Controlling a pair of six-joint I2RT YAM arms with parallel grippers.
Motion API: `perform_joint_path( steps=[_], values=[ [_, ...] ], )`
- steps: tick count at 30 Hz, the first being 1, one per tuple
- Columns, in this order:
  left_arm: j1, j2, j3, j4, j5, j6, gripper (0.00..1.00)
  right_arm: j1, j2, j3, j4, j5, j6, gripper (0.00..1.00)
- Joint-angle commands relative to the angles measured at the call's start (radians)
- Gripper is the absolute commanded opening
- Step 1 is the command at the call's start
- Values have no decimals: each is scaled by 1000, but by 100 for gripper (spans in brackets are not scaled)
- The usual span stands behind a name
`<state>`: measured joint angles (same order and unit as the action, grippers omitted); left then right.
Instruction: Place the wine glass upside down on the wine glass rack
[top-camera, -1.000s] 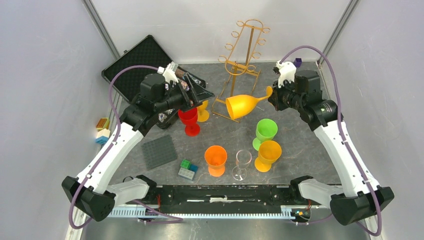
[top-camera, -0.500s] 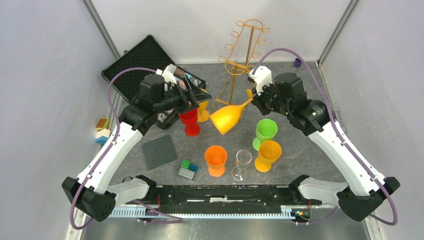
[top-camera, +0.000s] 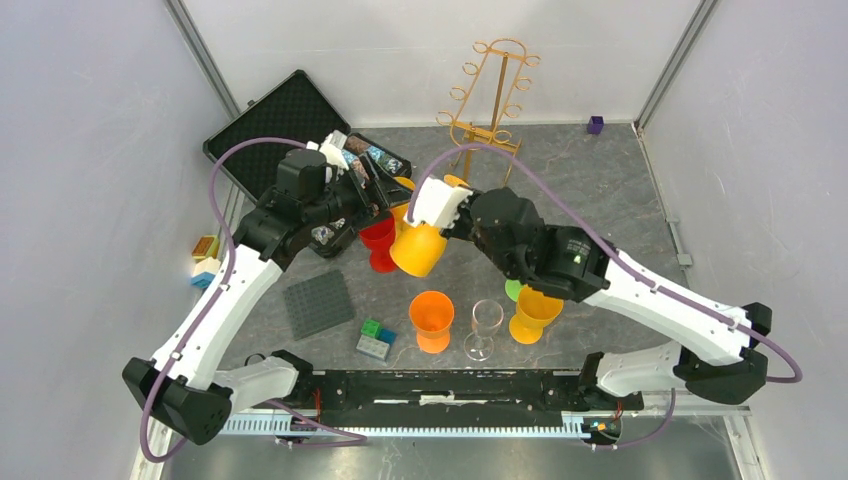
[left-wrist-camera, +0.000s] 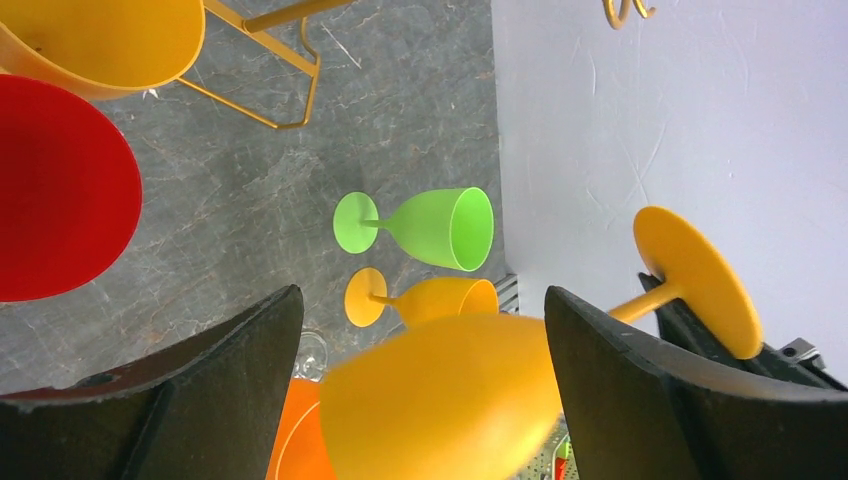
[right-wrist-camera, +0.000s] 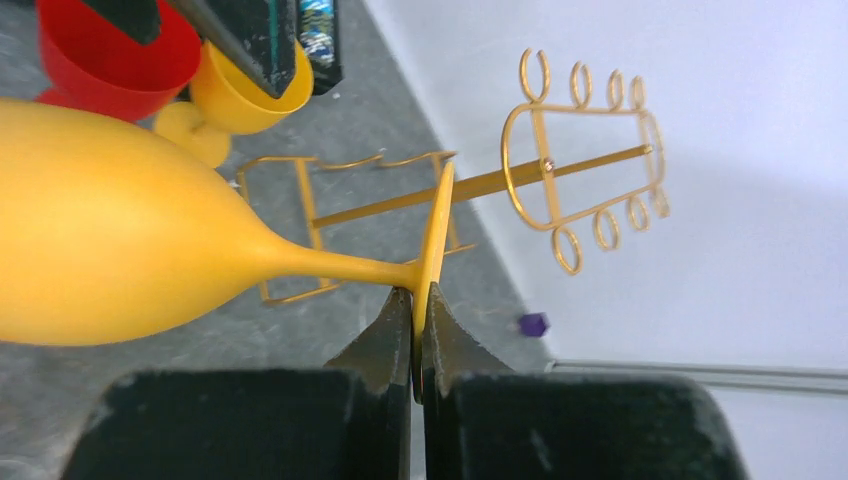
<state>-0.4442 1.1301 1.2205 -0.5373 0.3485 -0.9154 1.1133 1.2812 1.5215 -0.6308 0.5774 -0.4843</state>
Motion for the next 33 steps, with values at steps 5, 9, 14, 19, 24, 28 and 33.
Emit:
perform_joint_path(
  steps=[5, 9, 14, 19, 24, 28, 33],
  values=[
    [9, -19, 57, 3, 27, 6, 93, 51, -219, -369, 465, -27, -500, 0],
    [8, -4, 55, 35, 79, -25, 92, 51, -378, -630, 716, -191, -666, 0],
    [7, 34, 37, 143, 195, -112, 88, 51, -429, -710, 767, -237, -735, 0],
    [-21, 94, 58, 264, 295, -186, 82, 51, -439, -725, 768, -258, -803, 0],
    [-78, 162, 156, 269, 351, -160, 79, 51, -473, -779, 828, -264, -869, 0],
    [-107, 185, 172, 301, 381, -177, 75, 51, -487, -796, 836, -256, -913, 0],
    [-136, 209, 183, 301, 416, -175, 67, 51, -482, -801, 834, -254, -948, 0]
  ],
)
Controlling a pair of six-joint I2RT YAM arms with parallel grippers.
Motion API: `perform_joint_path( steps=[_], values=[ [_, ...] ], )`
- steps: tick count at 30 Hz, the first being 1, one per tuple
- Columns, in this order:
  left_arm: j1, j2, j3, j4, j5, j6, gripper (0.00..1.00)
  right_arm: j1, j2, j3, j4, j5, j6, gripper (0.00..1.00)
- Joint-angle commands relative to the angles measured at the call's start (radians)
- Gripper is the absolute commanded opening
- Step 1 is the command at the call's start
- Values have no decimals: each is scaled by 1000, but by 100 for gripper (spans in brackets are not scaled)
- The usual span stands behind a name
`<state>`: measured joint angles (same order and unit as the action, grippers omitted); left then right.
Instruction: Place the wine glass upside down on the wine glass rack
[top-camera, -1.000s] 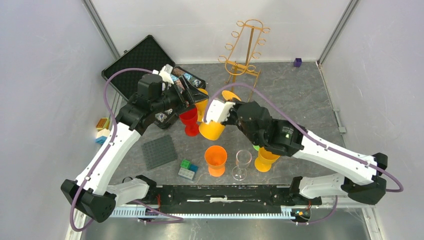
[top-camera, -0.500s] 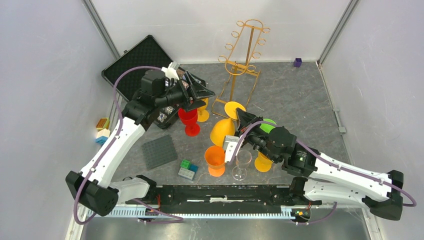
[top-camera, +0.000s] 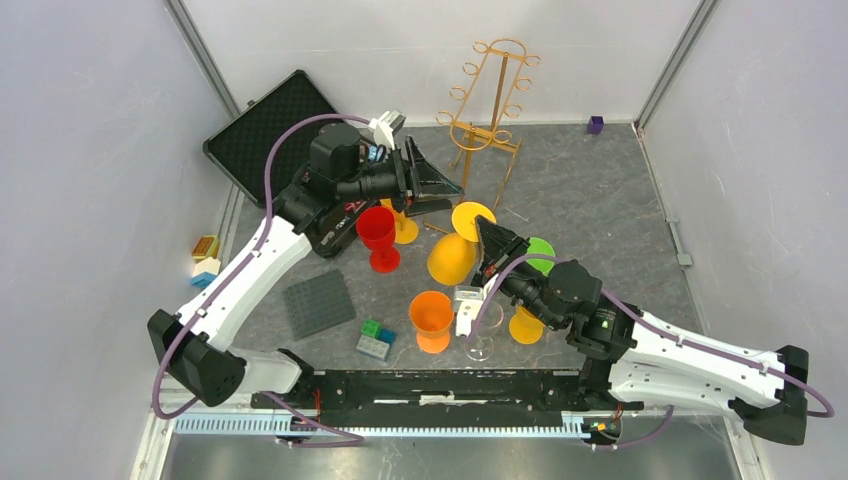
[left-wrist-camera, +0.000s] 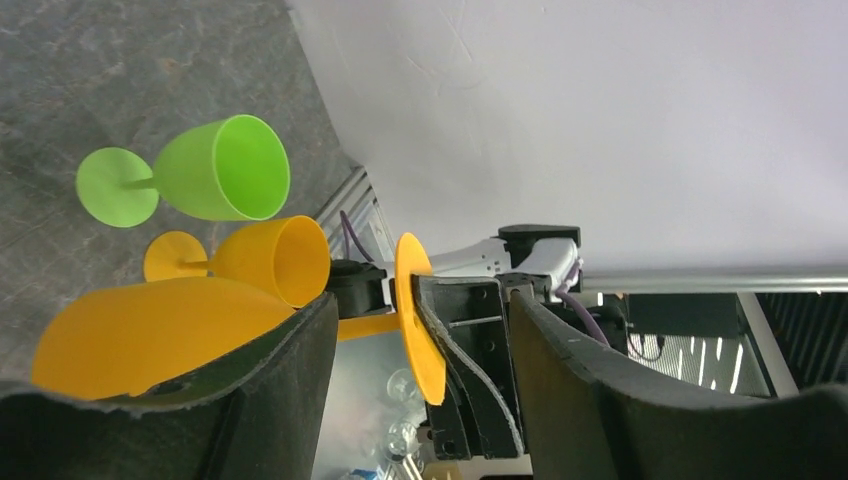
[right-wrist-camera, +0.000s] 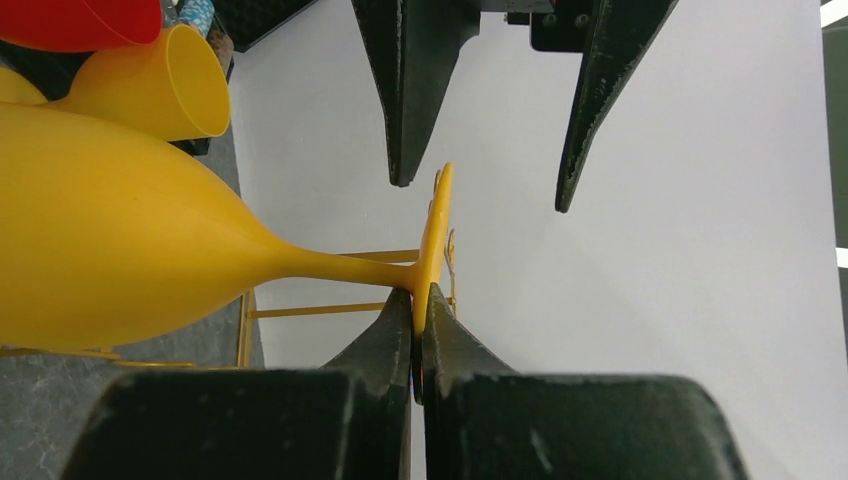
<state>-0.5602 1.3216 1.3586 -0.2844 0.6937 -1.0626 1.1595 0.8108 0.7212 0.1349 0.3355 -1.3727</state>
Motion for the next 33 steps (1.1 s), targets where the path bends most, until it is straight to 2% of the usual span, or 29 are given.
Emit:
perform_joint_path(
  steps=[1, 9, 14, 17, 20, 27, 28, 30, 33],
  values=[
    [-24, 22, 45, 48, 78, -27, 66, 5, -9, 0, 70, -11, -63, 0],
    [-47, 46, 48, 37, 105, -21, 52, 5, 8, 1, 80, -6, -88, 0],
    [-61, 68, 71, -19, 109, 15, 39, 5, 14, -5, 92, 1, -88, 0],
    [-69, 76, 81, -39, 111, 32, 25, 5, 15, -10, 97, 5, -90, 0],
    [-72, 79, 85, -39, 112, 36, 3, 5, 14, -15, 104, 13, -90, 0],
    [-72, 71, 91, -50, 80, 58, 2, 5, 13, -23, 96, 23, -56, 1],
    [-72, 72, 90, -51, 77, 59, 2, 5, 13, -23, 95, 28, -31, 8],
    [-72, 70, 89, -54, 68, 63, 2, 5, 15, -11, 87, 46, 50, 32],
    [-72, 56, 94, -67, 29, 80, 2, 5, 29, 34, 24, 73, 144, 58]
  ],
)
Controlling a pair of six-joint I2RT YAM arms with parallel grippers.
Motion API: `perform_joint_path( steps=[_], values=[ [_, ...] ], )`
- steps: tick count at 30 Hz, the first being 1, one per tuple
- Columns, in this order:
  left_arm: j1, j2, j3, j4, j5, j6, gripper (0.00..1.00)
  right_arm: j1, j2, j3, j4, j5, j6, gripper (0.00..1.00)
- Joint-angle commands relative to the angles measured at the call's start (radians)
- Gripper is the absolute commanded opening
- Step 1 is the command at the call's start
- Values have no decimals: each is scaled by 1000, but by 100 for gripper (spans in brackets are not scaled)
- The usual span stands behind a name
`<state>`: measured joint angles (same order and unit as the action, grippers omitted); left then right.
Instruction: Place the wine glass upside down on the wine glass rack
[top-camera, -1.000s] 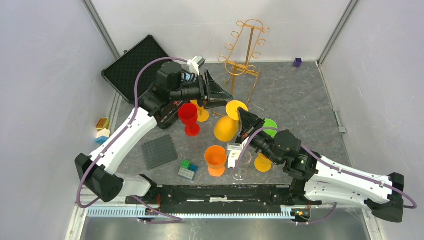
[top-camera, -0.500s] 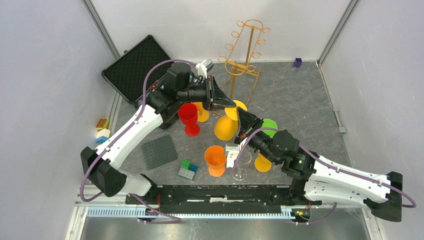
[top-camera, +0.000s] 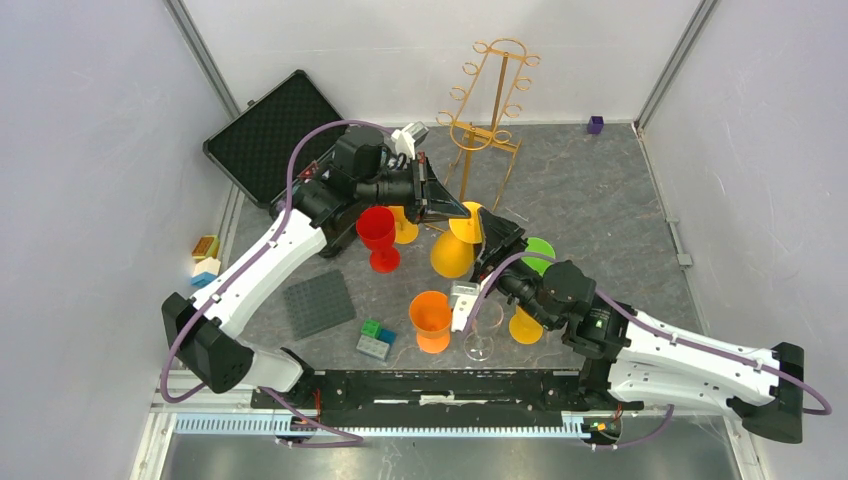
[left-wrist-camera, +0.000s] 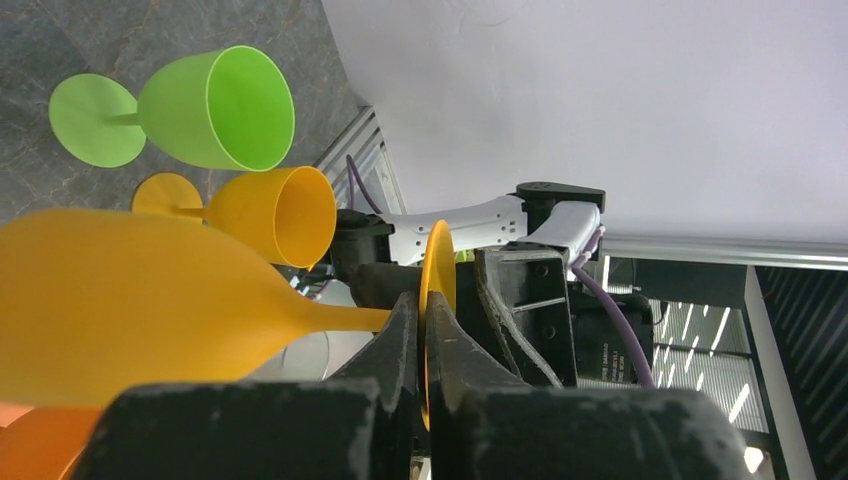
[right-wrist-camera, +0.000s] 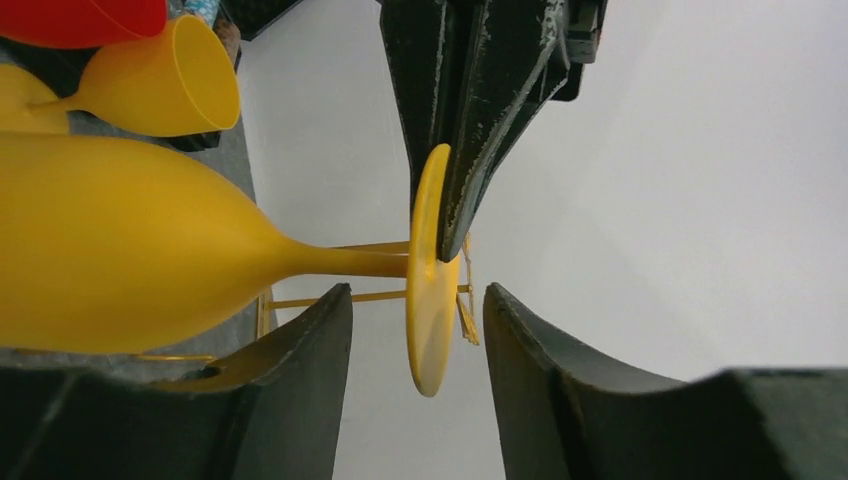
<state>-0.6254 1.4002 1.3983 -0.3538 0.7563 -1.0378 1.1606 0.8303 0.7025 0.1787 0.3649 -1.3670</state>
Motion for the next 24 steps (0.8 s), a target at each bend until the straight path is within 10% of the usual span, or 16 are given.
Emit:
perform_joint_path(
  steps=[1, 11, 24],
  values=[
    [-7, -31, 55, 2, -54, 60, 2, 4, 14, 67, -38, 56, 161, 63],
    [11, -107, 49, 9, -184, 94, 2, 4, 53, 205, -221, 106, 437, 95],
    [79, -214, 7, 3, -296, 120, 2, -117, 161, 449, -527, -41, 800, 98]
  ],
)
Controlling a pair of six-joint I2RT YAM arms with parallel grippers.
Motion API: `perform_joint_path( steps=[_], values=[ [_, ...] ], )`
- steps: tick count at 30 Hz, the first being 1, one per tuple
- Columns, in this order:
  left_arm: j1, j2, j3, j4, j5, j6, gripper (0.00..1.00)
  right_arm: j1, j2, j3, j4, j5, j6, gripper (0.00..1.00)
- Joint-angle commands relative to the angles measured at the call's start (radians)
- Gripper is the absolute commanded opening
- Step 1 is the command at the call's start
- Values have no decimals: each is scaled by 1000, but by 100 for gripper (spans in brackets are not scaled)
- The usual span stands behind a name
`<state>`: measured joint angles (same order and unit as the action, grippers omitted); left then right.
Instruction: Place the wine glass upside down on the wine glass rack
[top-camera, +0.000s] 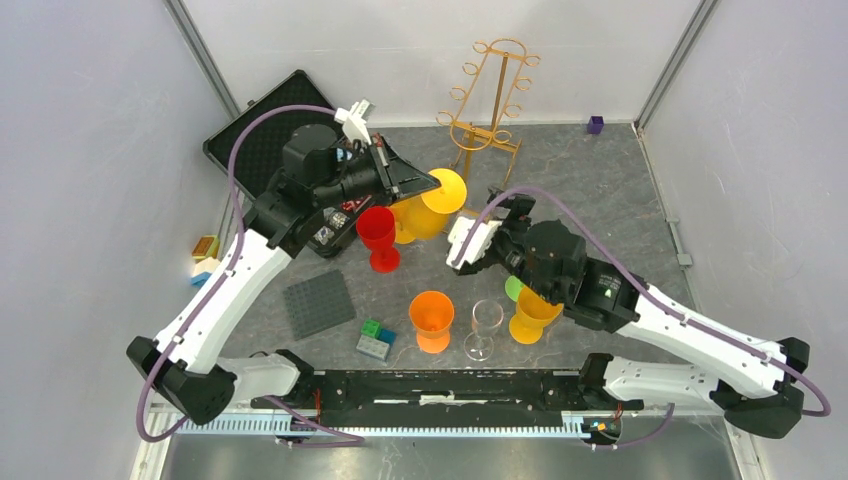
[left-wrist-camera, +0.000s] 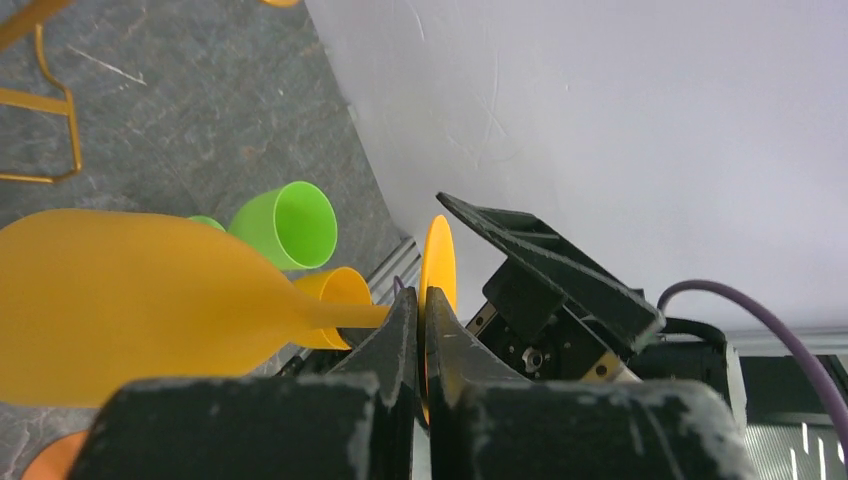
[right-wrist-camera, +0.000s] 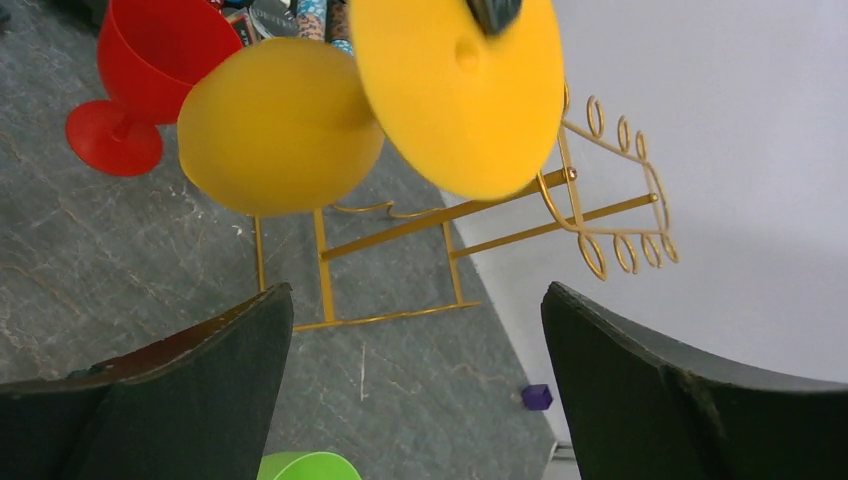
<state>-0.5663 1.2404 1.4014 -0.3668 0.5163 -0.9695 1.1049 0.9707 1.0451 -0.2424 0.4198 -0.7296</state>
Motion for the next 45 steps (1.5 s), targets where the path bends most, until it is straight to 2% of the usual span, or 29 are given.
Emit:
perform_joint_path(
  steps=[1, 6, 12, 21, 28, 33, 40, 43, 45],
  values=[
    [25, -60, 4, 12, -64, 53, 2, -87, 31, 134, -133, -130, 191, 98],
    [50, -87, -3, 6, -93, 61, 2, -206, 65, 241, -236, -255, 364, 98],
    [74, -106, -5, -3, -110, 72, 2, -338, 65, 280, -297, -369, 541, 98],
    [96, -107, -5, -20, -103, 75, 2, -549, 181, 439, -439, -552, 723, 99],
    [100, -114, -19, -23, -108, 69, 2, -736, 311, 567, -519, -792, 970, 99],
    [101, -122, -34, -21, -116, 62, 2, -837, 308, 499, -400, -936, 1147, 99],
    [103, -136, -56, -25, -120, 51, 2, -926, 288, 314, -6, -1107, 1521, 99],
    [104, -144, -62, -30, -122, 54, 2, -934, 317, 269, 181, -1165, 1693, 92],
    [105, -152, -70, -29, -125, 54, 2, -933, 349, 277, 229, -1172, 1741, 90]
  ],
)
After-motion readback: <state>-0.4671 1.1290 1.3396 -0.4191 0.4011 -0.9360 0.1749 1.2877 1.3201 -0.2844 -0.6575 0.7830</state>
